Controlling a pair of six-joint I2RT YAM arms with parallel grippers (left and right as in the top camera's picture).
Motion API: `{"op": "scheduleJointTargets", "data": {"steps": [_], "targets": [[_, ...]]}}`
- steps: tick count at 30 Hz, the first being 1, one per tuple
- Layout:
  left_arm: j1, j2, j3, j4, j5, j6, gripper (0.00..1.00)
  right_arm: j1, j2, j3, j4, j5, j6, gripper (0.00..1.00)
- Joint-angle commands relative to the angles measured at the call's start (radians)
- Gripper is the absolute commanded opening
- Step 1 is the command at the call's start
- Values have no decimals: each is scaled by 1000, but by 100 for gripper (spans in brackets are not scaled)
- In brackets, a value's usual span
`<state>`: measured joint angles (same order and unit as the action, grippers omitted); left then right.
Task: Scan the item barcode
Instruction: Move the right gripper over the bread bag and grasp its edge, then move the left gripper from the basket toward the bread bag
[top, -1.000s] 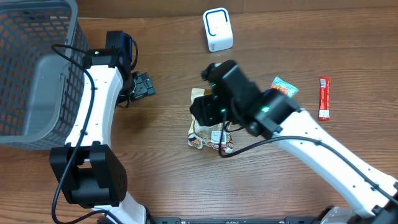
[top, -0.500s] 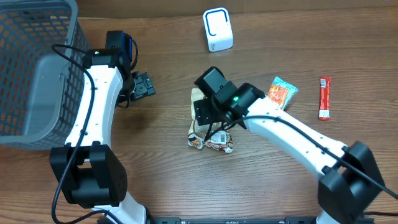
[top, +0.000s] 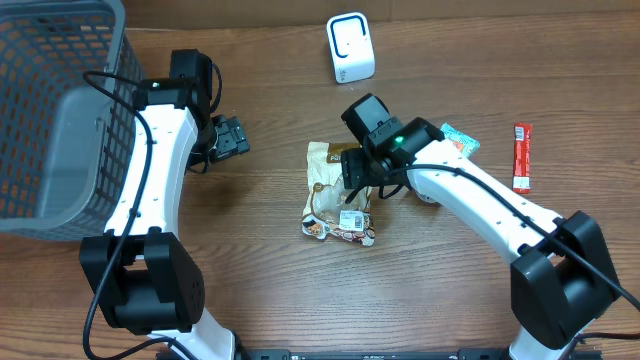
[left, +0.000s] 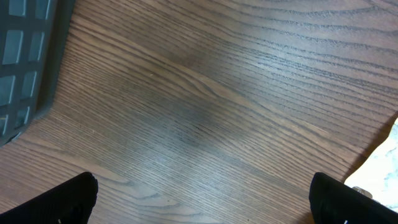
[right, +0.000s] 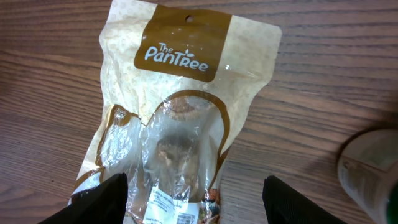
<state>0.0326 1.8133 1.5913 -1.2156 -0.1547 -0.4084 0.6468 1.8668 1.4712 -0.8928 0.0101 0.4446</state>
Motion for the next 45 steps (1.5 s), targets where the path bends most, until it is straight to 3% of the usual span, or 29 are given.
{"op": "scheduleJointTargets", "data": {"steps": [1,9,18,26,36,45], "targets": [[0,4,14,1,-10,19,100,14,-3,-53,49,-15,10,70],[0,4,14,1,-10,20,100,20,-2,-185,178,-58,66,69],[0,4,14,1,-10,20,100,21,-2,-306,238,-107,271,68],[0,4,14,1,-10,20,100,43,-2,-325,297,-328,274,69],[0,4,14,1,-10,19,100,126,-2,-325,421,-341,262,75],[0,4,14,1,-10,20,100,111,-2,-309,412,-347,241,70]]}}
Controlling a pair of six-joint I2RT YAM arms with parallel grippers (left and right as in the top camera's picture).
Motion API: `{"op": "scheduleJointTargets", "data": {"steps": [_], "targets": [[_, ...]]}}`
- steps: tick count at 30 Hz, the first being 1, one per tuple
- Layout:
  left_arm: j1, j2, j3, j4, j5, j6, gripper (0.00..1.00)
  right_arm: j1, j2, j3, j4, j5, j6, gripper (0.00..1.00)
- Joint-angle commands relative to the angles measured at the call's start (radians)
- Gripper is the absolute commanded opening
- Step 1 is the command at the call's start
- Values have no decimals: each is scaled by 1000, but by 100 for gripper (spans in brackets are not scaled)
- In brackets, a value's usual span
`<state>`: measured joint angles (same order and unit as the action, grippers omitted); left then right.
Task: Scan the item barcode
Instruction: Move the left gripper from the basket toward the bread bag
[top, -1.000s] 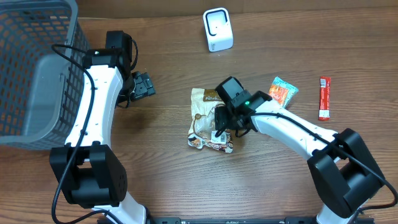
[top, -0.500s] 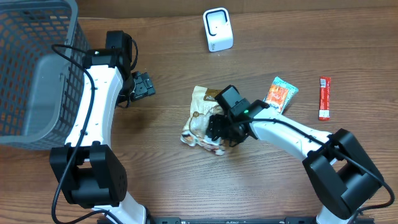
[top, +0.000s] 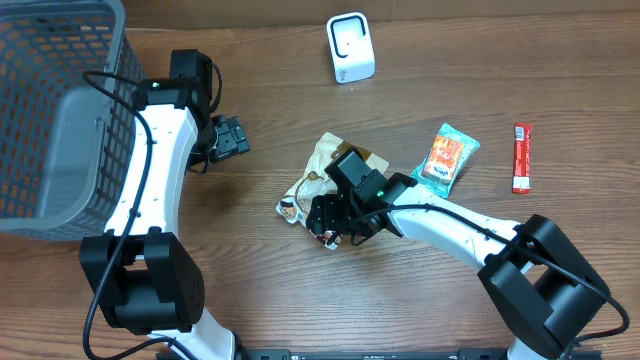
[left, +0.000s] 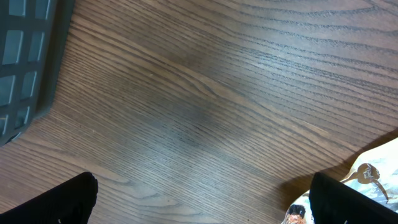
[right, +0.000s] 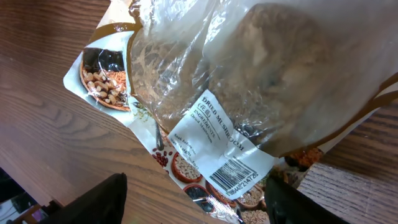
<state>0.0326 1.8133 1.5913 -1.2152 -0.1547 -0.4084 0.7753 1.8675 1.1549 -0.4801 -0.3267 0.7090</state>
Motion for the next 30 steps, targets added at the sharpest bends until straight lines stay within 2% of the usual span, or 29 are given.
{"op": "scheduleJointTargets", "data": {"steps": [1,6,13,26,30], "targets": [[0,4,14,0,-10,20,100,-26,-5,17,-7,-17,-42,70],[0,4,14,0,-10,20,100,-70,-8,48,-55,-15,-116,70],[0,4,14,0,-10,19,100,-84,-8,46,-141,125,-115,72],[0,4,14,0,-10,20,100,-84,-8,42,-131,174,-111,76],[0,4,14,113,-8,19,100,-84,-8,42,-123,182,-112,79]]}}
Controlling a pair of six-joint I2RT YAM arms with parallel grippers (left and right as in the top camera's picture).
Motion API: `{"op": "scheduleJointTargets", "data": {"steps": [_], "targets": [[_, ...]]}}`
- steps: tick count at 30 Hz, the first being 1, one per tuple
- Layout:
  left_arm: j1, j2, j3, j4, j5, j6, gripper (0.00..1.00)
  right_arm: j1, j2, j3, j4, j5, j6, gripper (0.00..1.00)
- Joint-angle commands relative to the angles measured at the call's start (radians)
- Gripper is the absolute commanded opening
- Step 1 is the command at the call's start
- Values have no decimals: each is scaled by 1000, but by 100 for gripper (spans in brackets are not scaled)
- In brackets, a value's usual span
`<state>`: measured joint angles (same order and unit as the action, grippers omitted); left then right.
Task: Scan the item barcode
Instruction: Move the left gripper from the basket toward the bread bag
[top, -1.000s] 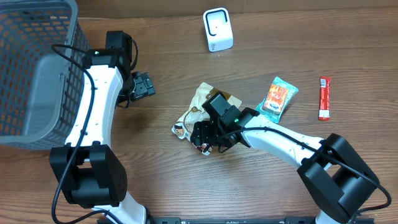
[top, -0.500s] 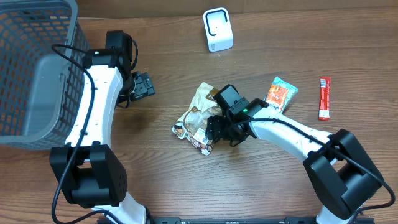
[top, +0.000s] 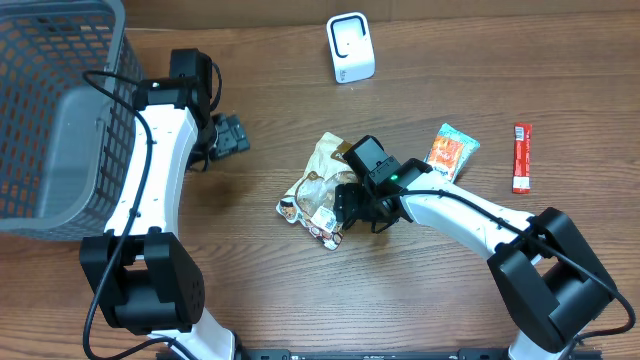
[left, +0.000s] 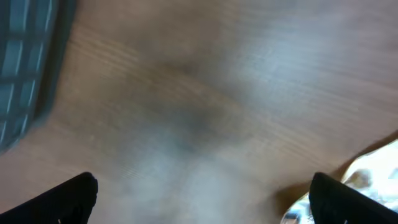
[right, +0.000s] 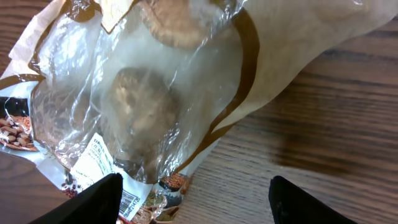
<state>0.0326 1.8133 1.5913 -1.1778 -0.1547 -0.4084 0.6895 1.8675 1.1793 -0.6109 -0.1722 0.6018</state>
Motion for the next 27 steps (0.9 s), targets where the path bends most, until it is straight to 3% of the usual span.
{"op": "scheduleJointTargets", "data": {"steps": [1,5,11,12,13,14,15,16,18,27], "targets": [[0,5,14,110,-9,19,100,2,-8,18,7,27,-5,79],[0,5,14,202,25,18,100,2,-8,18,6,27,-8,79],[0,5,14,126,383,8,100,2,-8,18,6,27,-8,80],[-2,5,14,110,414,11,90,2,-8,18,5,27,-8,80],[-5,5,14,85,418,12,63,2,-8,18,3,27,-8,80],[-10,5,11,54,417,11,44,2,-8,18,2,27,-8,80],[-17,5,3,34,417,12,41,2,-8,18,1,27,-8,80],[-25,5,-7,12,414,12,41,2,-8,18,1,27,-8,80],[-45,5,-38,-23,406,13,61,2,-8,18,2,27,-8,80],[-135,5,-279,46,410,10,82,2,-8,18,3,27,-8,80]]}}
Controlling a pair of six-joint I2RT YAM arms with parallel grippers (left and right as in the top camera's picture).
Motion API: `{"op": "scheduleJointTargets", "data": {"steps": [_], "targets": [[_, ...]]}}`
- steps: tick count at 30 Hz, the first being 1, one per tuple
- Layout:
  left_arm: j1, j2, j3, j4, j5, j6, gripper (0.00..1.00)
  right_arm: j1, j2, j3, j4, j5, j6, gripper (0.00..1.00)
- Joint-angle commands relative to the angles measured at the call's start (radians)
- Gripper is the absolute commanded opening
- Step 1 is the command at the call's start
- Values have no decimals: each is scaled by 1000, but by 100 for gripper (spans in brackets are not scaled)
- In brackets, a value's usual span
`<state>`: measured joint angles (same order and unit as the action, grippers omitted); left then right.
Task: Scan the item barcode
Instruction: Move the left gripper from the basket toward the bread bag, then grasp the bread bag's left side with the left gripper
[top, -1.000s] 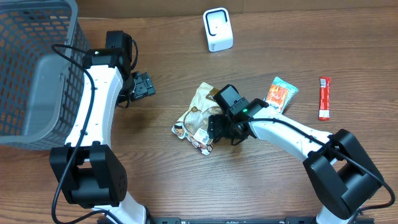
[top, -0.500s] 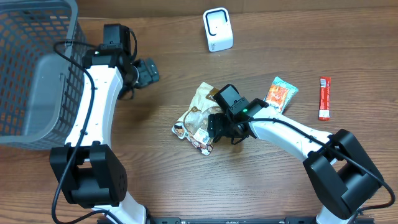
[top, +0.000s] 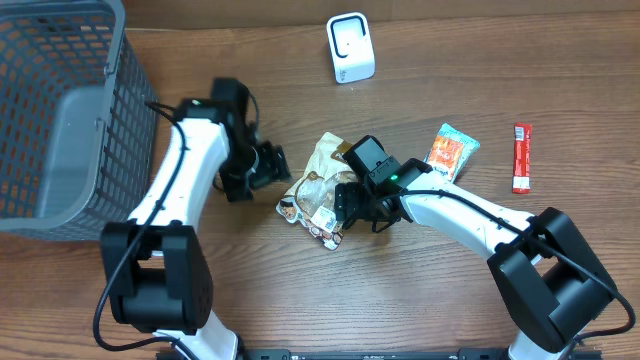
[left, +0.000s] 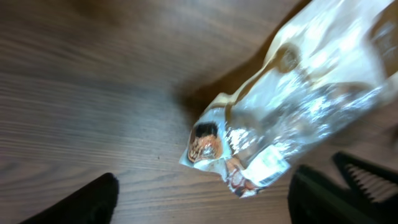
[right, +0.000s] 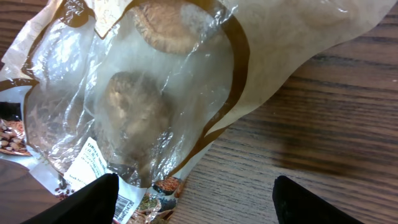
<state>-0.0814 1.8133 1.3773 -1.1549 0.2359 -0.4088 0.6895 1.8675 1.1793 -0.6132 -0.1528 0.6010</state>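
Observation:
The item is a tan and clear "PanTree" bag of dried mushrooms (top: 318, 185), lying crumpled and slanted at mid-table. Its white barcode label (right: 93, 168) faces up at the lower end, also seen as the label (left: 268, 163) in the left wrist view. My right gripper (top: 347, 200) stands open at the bag's right edge, the bag (right: 155, 87) filling its view. My left gripper (top: 266, 166) is open just left of the bag (left: 298, 106), nothing between its fingers (left: 93, 199). The white scanner (top: 350, 47) stands at the back of the table.
A grey mesh basket (top: 50, 110) fills the far left. An orange and teal snack pack (top: 450, 152) and a red stick pack (top: 521, 157) lie to the right of the bag.
My left gripper has moved from beside the basket to just left of the bag, whose lower end now shows in its view. The right gripper and the bag have not moved.
At first the bag lay straight with my right gripper open above its top. Then the bag lay shifted left and slanted, my right gripper over its label end. Later that gripper stood at the bag's right edge; now my left gripper has come alongside.

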Motion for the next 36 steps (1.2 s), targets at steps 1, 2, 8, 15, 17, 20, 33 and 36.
{"op": "scheduleJointTargets", "data": {"steps": [1,2,8,15,17,20,33,36], "targets": [[-29,5,-94,45,20,3,82,2,-8,18,5,7,-7,81],[-36,5,-120,68,21,-7,83,2,-8,18,5,7,-7,81],[-61,5,-227,178,28,-69,83,2,-8,18,5,7,-7,80],[-81,5,-263,246,76,-87,83,2,-8,18,5,7,-7,80],[-84,5,-263,257,79,-98,82,2,-8,18,5,7,-7,81],[-85,5,-264,275,79,-124,81,2,-8,18,5,7,-7,81],[-136,5,-264,315,71,-158,73,2,-8,18,2,7,-7,81],[-153,5,-265,324,67,-190,70,2,-8,18,2,7,-7,81]]}}
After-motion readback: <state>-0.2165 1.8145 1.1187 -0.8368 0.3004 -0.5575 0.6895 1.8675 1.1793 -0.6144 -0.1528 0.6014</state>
